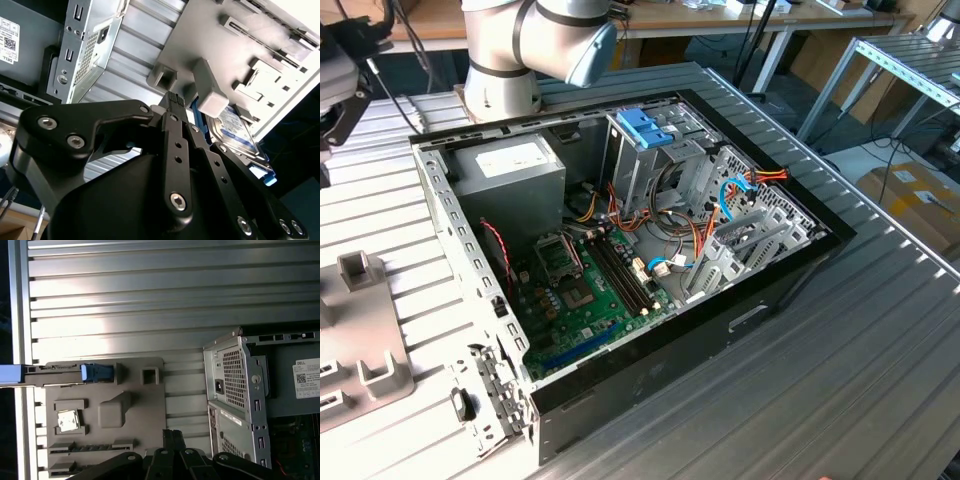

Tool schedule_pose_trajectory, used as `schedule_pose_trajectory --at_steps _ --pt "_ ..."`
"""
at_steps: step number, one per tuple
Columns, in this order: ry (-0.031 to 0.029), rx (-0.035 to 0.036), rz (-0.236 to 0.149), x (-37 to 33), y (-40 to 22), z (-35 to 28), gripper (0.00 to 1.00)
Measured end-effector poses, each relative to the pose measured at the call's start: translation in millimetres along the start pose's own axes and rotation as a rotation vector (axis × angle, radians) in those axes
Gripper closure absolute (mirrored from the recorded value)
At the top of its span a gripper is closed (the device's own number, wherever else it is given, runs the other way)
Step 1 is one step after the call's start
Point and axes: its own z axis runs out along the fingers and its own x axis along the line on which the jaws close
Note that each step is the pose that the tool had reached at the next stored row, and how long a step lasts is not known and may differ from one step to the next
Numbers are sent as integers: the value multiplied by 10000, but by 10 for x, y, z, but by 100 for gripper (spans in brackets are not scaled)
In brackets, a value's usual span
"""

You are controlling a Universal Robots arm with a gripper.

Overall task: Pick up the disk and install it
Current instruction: 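Reach for the disk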

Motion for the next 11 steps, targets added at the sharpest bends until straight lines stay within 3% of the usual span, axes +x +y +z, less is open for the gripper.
schedule_pose_trajectory --at_steps 7,11 --pt "0 1 1 119 -9 1 89" --pt "0 1 1 127 -10 1 89"
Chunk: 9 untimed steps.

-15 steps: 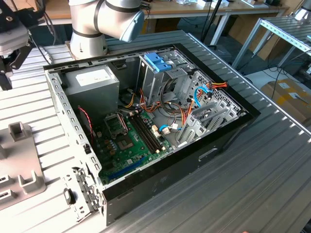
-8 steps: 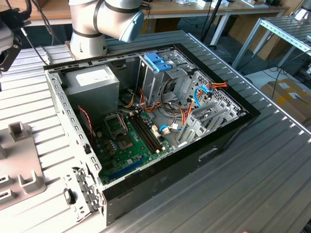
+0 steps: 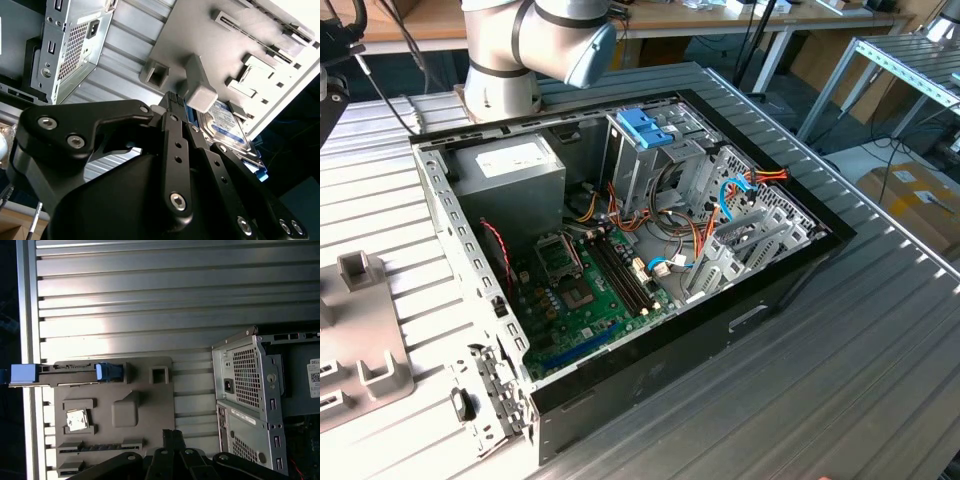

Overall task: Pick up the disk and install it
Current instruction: 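Reach for the disk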

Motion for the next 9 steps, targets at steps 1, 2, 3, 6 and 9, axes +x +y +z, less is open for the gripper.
schedule_pose_trajectory --at_steps 1,2,3,6,9 --pt "0 0 0 1 0 0 89" --pt "1 0 0 1 0 0 89" --pt "0 0 0 1 0 0 89" --pt "0 0 0 2 0 0 89" --pt "0 0 0 2 1 0 89"
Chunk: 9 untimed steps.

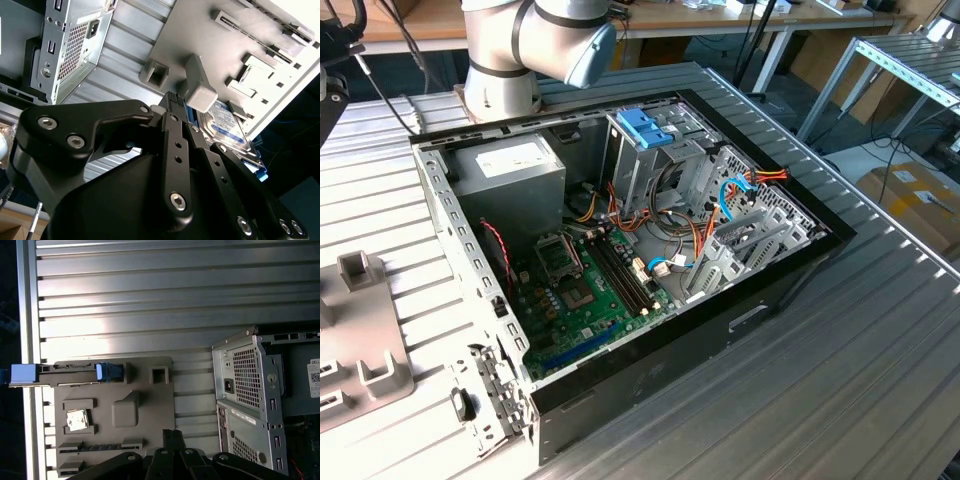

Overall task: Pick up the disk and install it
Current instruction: 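Reach for the disk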

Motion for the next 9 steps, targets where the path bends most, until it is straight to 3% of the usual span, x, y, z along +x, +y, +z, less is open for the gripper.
schedule_pose_trajectory --at_steps 3,9 --pt "1 0 1 1 15 0 89" --pt "0 -1 -1 8 110 5 89"
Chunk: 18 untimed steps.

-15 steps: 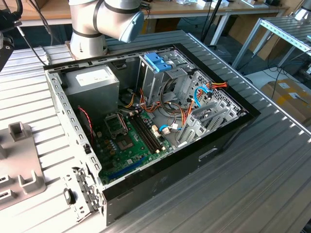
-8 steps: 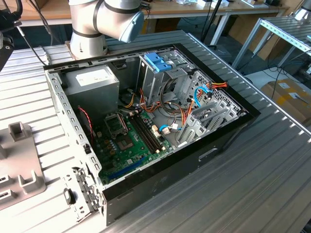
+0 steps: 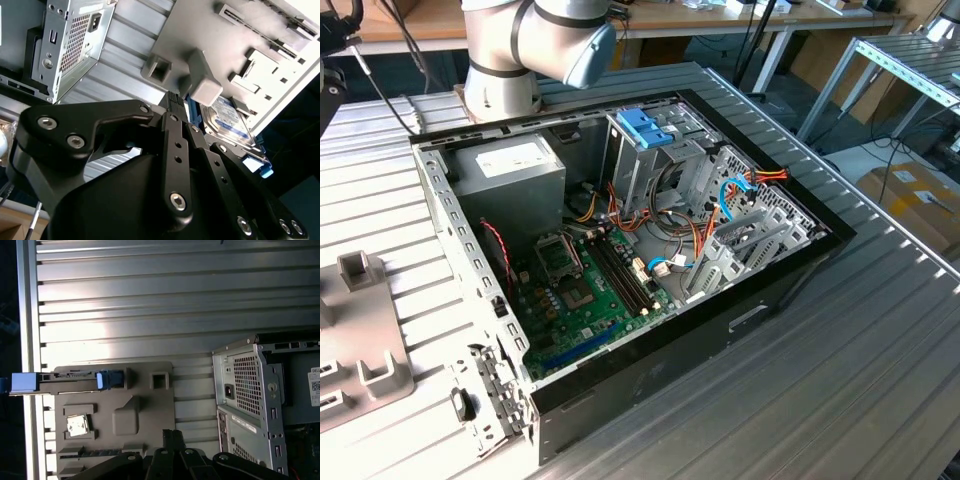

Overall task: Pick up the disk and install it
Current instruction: 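Reach for the disk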

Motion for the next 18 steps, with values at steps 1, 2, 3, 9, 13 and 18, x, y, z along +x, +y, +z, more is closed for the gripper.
schedule_pose_trajectory --at_steps 1,2,3,9,13,18 --pt "1 1 1 3 31 1 89" --pt "2 2 1 5 60 2 89" --pt "1 1 1 7 86 3 89" --pt "0 1 1 9 107 4 89" --pt "1 1 0 9 109 4 89" --pt "1 0 1 33 109 5 89"
